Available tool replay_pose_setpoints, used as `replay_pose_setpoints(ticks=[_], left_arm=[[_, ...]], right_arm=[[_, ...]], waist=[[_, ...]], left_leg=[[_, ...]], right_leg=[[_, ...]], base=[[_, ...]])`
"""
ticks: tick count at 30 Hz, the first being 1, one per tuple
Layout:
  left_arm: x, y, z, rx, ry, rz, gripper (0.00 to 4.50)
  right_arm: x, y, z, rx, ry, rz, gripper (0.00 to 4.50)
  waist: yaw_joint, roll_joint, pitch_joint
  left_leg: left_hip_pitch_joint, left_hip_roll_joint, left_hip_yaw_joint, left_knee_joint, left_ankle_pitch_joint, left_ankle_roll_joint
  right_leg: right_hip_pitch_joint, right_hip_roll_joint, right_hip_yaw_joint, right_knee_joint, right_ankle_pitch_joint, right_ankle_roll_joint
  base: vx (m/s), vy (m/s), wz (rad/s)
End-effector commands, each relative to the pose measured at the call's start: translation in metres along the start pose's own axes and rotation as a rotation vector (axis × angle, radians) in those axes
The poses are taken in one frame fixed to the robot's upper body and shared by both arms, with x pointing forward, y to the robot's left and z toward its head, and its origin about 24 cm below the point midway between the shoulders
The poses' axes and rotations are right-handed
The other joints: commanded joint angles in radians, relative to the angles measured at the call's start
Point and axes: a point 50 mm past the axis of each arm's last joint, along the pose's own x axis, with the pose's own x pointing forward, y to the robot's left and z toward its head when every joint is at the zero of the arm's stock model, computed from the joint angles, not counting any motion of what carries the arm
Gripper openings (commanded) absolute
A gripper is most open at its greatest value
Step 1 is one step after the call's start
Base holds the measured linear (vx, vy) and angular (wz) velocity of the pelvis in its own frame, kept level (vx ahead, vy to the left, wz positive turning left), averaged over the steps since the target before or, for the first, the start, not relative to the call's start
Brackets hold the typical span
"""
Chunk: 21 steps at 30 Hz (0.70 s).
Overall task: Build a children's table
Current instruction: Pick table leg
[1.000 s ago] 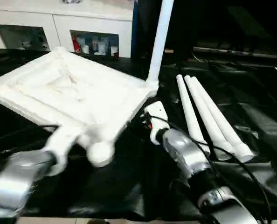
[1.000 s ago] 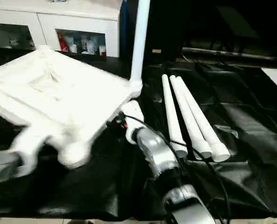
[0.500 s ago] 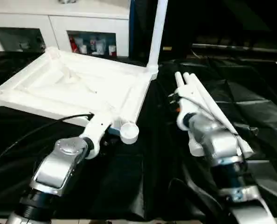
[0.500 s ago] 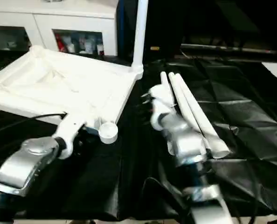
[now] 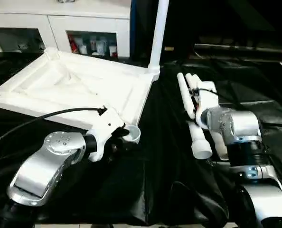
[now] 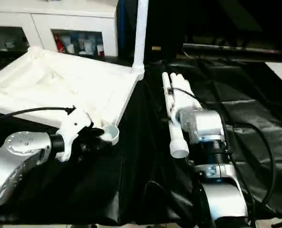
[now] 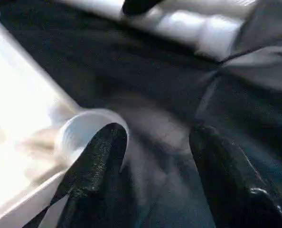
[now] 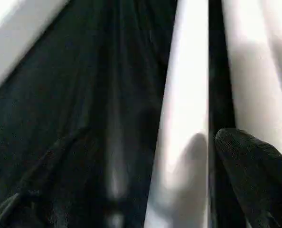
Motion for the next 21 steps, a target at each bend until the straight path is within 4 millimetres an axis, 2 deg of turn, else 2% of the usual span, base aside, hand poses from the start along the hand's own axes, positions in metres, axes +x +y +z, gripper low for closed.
replay_pose_setpoints(ticks=[1, 4, 5, 7, 8, 10, 11, 14, 15, 17, 18, 19, 21], left_arm=[[-0.004, -0.006, 0.011, 0.01, -0.035, -0.061, 2.77], [-0.005, -0.009, 0.014, 0.017, -0.043, -0.088, 3.13], [-0.006, -0.009, 0.015, 0.017, -0.044, -0.089, 3.13], [-0.007, -0.009, 0.017, 0.02, -0.047, -0.091, 3.47], [-0.007, -0.009, 0.017, 0.02, -0.046, -0.092, 3.47], [-0.007, -0.009, 0.017, 0.021, -0.043, -0.093, 3.66], [-0.007, -0.009, 0.017, 0.021, -0.043, -0.093, 3.66], [-0.008, -0.008, 0.017, 0.02, -0.035, -0.096, 3.89], [-0.009, -0.008, 0.017, 0.019, -0.034, -0.096, 4.08], [-0.009, -0.008, 0.018, 0.018, -0.031, -0.095, 4.1], [-0.009, -0.007, 0.018, 0.017, -0.031, -0.095, 4.22], [-0.009, -0.007, 0.018, 0.017, -0.03, -0.093, 4.47], [-0.01, -0.006, 0.018, 0.016, -0.03, -0.09, 4.5]], right_arm=[[0.002, 0.002, -0.007, 0.032, 0.071, 0.028, 4.48], [0.004, 0.002, -0.012, 0.028, 0.108, 0.019, 4.5], [0.005, 0.002, -0.013, 0.033, 0.114, 0.016, 4.5], [0.006, 0.002, -0.017, 0.055, 0.144, 0.013, 4.5], [0.007, 0.002, -0.018, 0.058, 0.149, 0.013, 4.5], [0.007, 0.003, -0.019, 0.064, 0.159, 0.021, 4.21], [0.007, 0.003, -0.019, 0.064, 0.159, 0.021, 4.21], [0.008, 0.005, -0.021, 0.069, 0.174, 0.031, 4.01], [0.008, 0.005, -0.021, 0.071, 0.176, 0.03, 3.79], [0.009, 0.004, -0.021, 0.084, 0.174, 0.027, 3.72], [0.009, 0.004, -0.021, 0.087, 0.174, 0.027, 3.65], [0.009, 0.003, -0.021, 0.097, 0.173, 0.025, 3.4], [0.01, 0.002, -0.022, 0.107, 0.172, 0.025, 3.32]], waist=[[-0.002, 0.005, -0.071], [-0.002, 0.004, -0.07], [-0.002, 0.003, -0.07], [-0.002, 0.006, -0.07], [-0.002, 0.006, -0.07], [-0.002, 0.005, -0.07], [-0.001, 0.008, -0.071], [-0.001, 0.01, -0.074], [-0.001, 0.01, -0.074], [0.0, 0.011, -0.074], [0.001, 0.011, -0.074], [0.001, 0.012, -0.075], [0.0, 0.011, -0.075]], left_leg=[[0.017, 0.016, -0.004, -0.067, -0.22, -0.061], [0.015, 0.015, -0.003, -0.065, -0.219, -0.064], [0.016, 0.014, -0.003, -0.065, -0.221, -0.064], [0.017, 0.014, -0.003, -0.065, -0.228, -0.069], [0.017, 0.014, -0.003, -0.065, -0.228, -0.069], [0.016, 0.014, -0.004, -0.065, -0.228, -0.071], [0.017, 0.014, -0.005, -0.064, -0.227, -0.073], [0.015, 0.014, -0.005, -0.064, -0.22, -0.077], [0.015, 0.013, -0.005, -0.064, -0.216, -0.076], [0.016, 0.014, -0.005, -0.063, -0.217, -0.077], [0.016, 0.014, -0.005, -0.064, -0.215, -0.078], [0.016, 0.015, -0.006, -0.064, -0.211, -0.08], [0.016, 0.014, -0.005, -0.063, -0.212, -0.082]], right_leg=[[0.048, -0.069, 0.058, -0.071, -0.273, -0.115], [0.047, -0.069, 0.058, -0.074, -0.293, -0.107], [0.047, -0.069, 0.058, -0.075, -0.301, -0.104], [0.046, -0.068, 0.057, -0.078, -0.329, -0.087], [0.046, -0.068, 0.057, -0.078, -0.329, -0.087], [0.046, -0.068, 0.057, -0.078, -0.335, -0.079], [0.046, -0.068, 0.056, -0.077, -0.329, -0.076], [0.048, -0.066, 0.057, -0.072, -0.291, -0.087], [0.048, -0.066, 0.057, -0.071, -0.285, -0.089], [0.047, -0.067, 0.057, -0.071, -0.286, -0.093], [0.048, -0.067, 0.057, -0.071, -0.284, -0.094], [0.048, -0.067, 0.057, -0.069, -0.275, -0.096], [0.049, -0.066, 0.056, -0.067, -0.263, -0.101]], base=[[0.0, 0.0, 0.0], [0.0, 0.0, 0.0], [0.0, 0.0, 0.0], [0.0, 0.0, 0.0], [0.0, 0.0, 0.0], [0.0, 0.0, 0.0], [0.0, 0.0, 0.0], [0.0, 0.0, 0.0], [0.0, 0.0, 0.0], [0.0, 0.0, 0.0], [0.0, 0.0, 0.0], [0.0, 0.0, 0.0], [0.0, 0.0, 0.0]])
